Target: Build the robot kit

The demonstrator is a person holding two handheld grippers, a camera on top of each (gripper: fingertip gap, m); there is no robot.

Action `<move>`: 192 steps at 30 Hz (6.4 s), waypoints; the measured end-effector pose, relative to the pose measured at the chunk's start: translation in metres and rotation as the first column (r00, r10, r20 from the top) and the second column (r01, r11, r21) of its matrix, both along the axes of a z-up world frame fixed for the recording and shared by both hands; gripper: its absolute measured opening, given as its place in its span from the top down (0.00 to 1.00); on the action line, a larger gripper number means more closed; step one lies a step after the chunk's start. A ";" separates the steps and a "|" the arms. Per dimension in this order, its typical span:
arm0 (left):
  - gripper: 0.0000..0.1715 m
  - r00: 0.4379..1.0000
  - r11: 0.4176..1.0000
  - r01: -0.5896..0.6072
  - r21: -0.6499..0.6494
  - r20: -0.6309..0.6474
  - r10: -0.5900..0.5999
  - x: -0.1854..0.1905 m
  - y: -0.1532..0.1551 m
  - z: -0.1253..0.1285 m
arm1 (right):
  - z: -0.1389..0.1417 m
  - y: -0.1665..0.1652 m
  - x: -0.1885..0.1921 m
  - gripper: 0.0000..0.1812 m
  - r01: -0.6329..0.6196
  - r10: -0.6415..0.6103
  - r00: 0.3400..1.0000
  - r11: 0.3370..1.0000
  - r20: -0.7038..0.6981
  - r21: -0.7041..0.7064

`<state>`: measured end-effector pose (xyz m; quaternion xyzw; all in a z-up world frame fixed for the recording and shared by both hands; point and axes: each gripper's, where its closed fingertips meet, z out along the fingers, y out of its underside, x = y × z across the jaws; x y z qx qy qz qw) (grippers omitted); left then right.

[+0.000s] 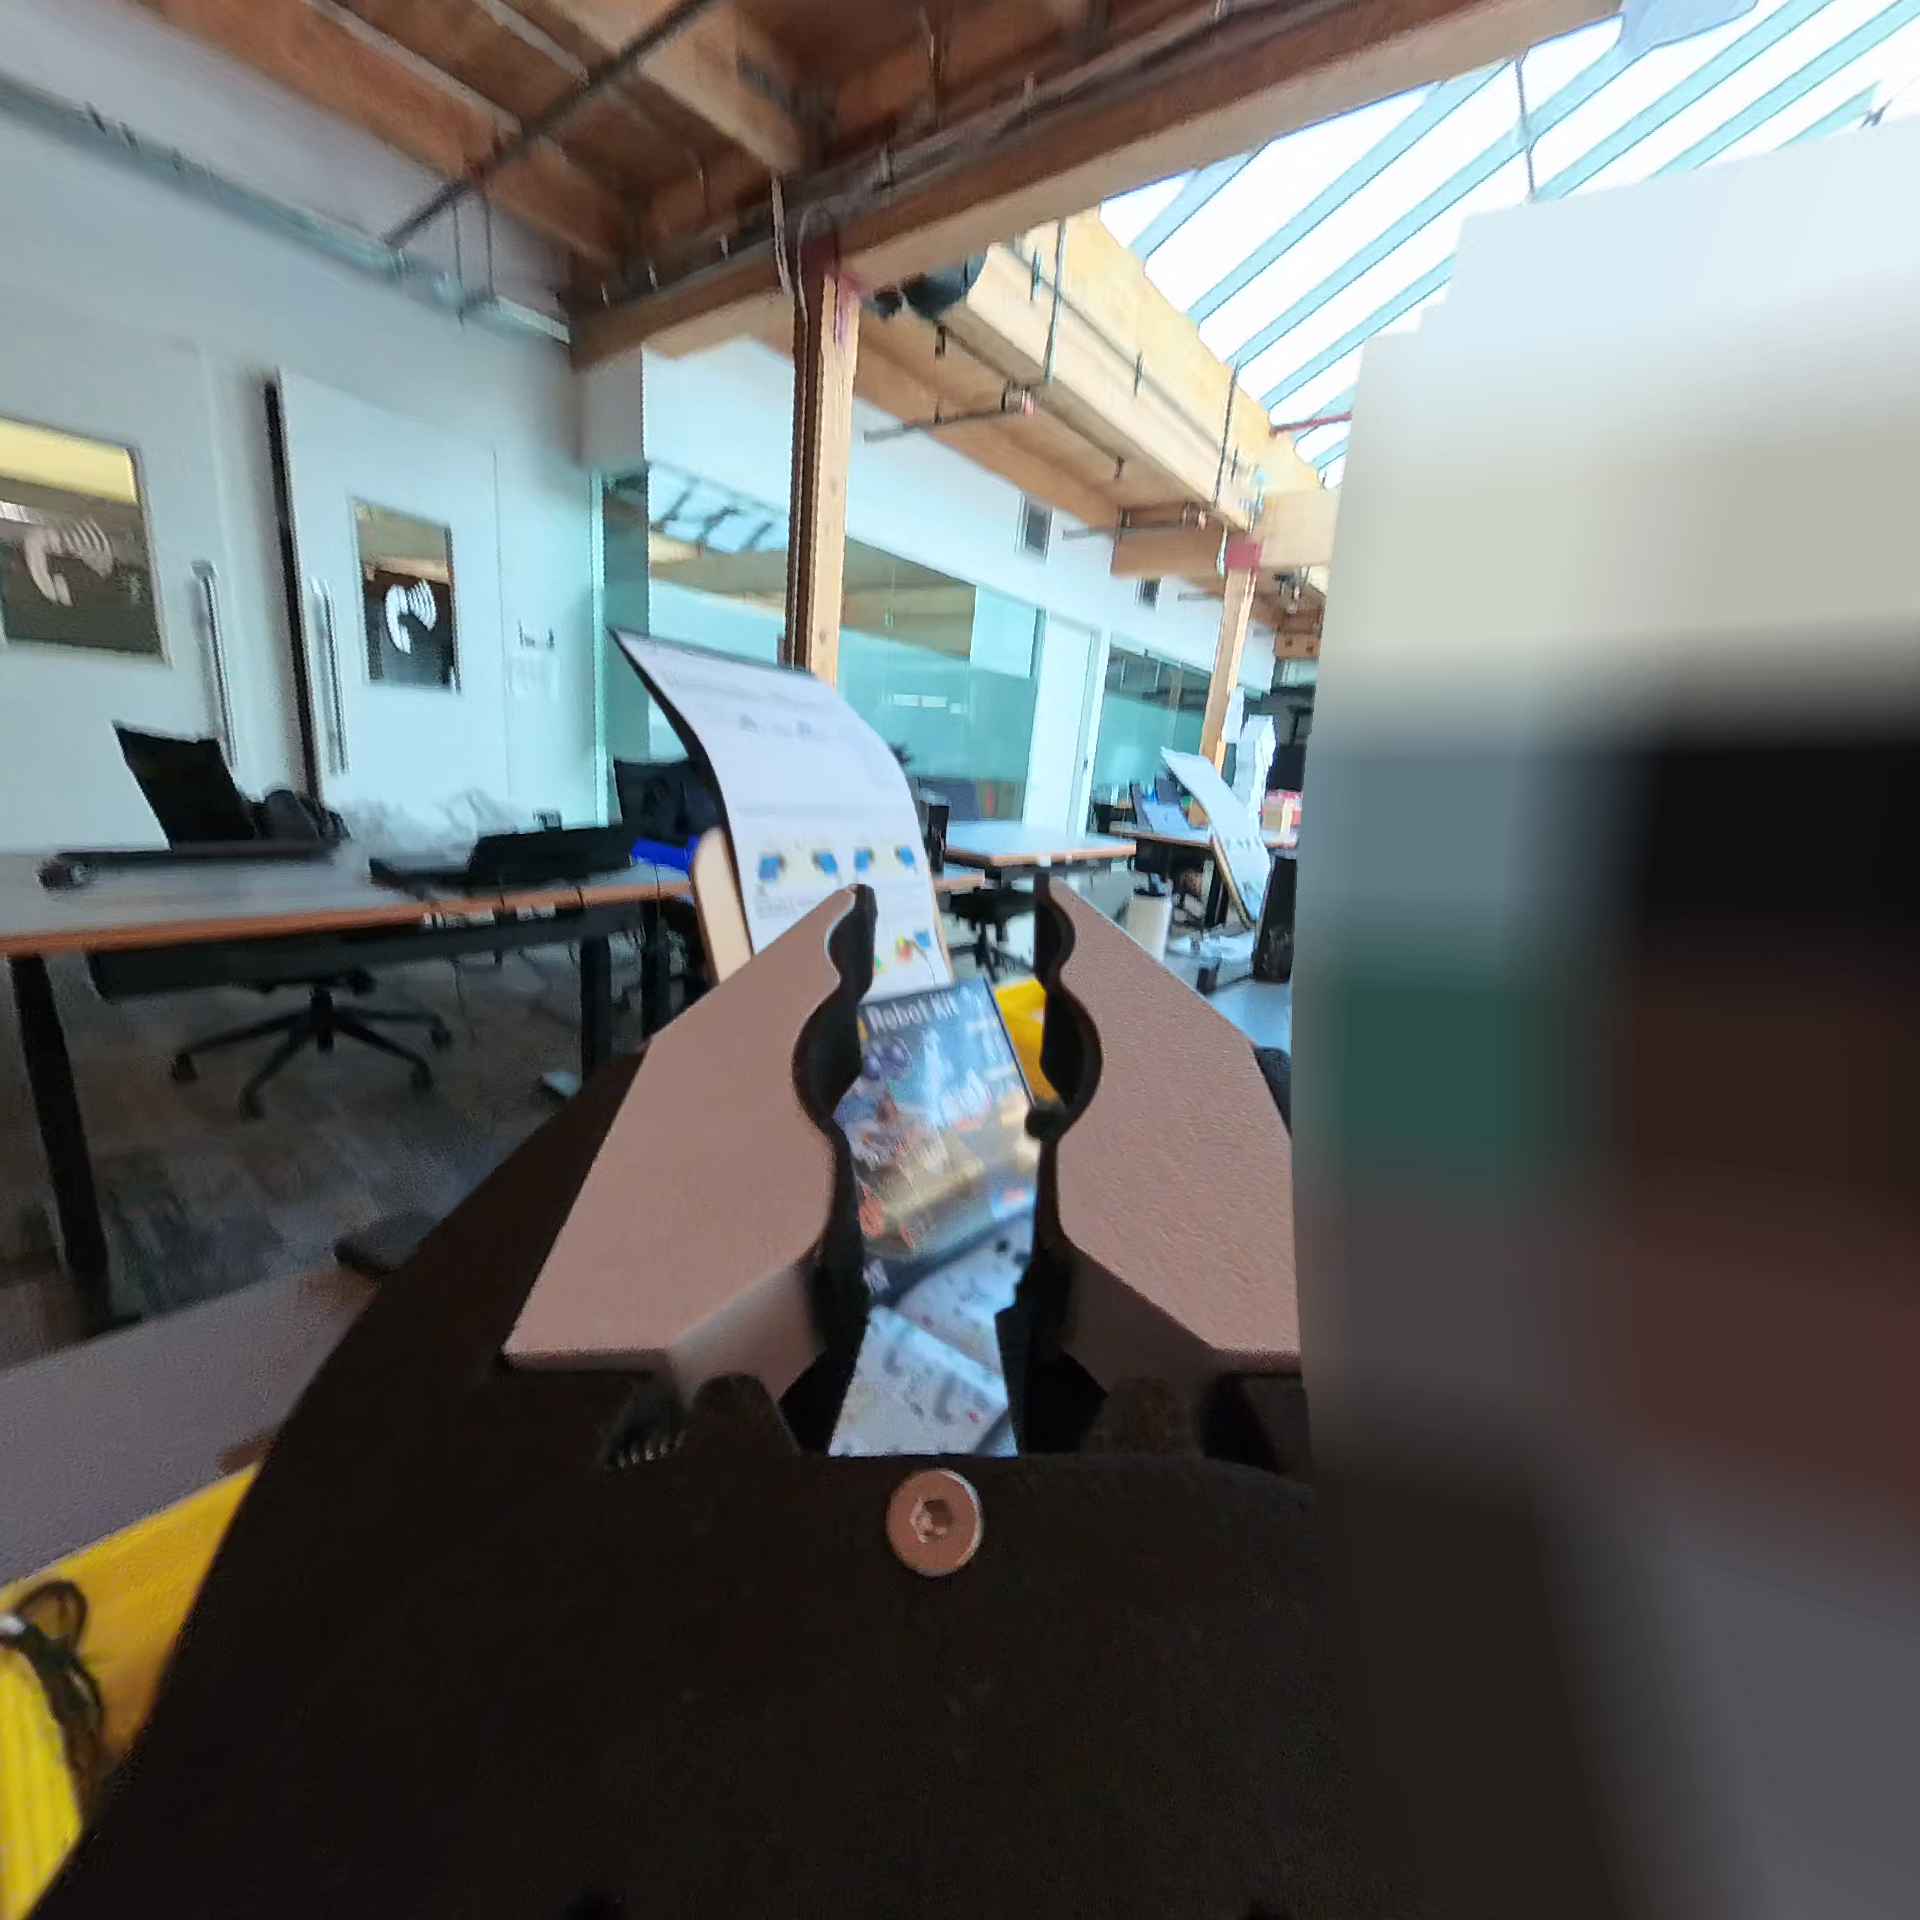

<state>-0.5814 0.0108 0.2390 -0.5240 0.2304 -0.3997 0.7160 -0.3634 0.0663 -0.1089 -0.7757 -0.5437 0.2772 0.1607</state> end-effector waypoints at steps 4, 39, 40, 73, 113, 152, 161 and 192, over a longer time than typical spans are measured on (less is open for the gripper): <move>0.83 0.993 0.991 0.012 -0.133 -0.113 -0.027 0.063 -0.011 -0.046 | 0.034 0.014 0.063 0.96 0.177 -0.140 0.975 0.958 -0.170 0.226; 0.82 0.962 0.932 -0.151 -0.330 -0.266 0.062 0.273 0.124 -0.159 | -0.048 -0.013 0.133 0.96 0.119 -0.061 0.989 0.858 -0.131 0.499; 0.81 0.961 0.938 -0.151 -0.312 -0.270 0.065 0.274 0.129 -0.149 | -0.049 -0.012 0.132 0.96 0.128 -0.067 0.988 0.866 -0.142 0.483; 0.81 0.938 0.882 -0.043 -0.470 -0.323 -0.126 0.250 0.172 -0.184 | -0.049 -0.017 0.142 0.86 0.056 -0.009 0.973 0.978 -0.230 0.200; 0.82 0.971 0.848 -0.055 -0.527 -0.225 -0.077 0.233 0.191 -0.201 | 0.004 0.097 0.145 0.96 0.019 -0.010 1.000 0.402 -0.017 0.915; 0.83 0.926 0.832 -0.282 -0.478 -0.364 0.104 0.265 0.206 -0.294 | 0.000 0.077 0.158 0.96 0.330 -0.362 0.749 0.930 -0.555 -0.162; 0.83 0.922 0.834 -0.265 -0.484 -0.379 0.073 0.269 0.204 -0.298 | 0.000 0.077 0.156 0.96 0.317 -0.345 0.750 0.936 -0.564 -0.150; 0.83 0.938 0.849 0.076 -0.523 -0.252 -0.239 0.268 0.158 -0.260 | 0.039 0.029 0.127 0.96 0.037 0.084 0.724 0.987 -0.684 0.160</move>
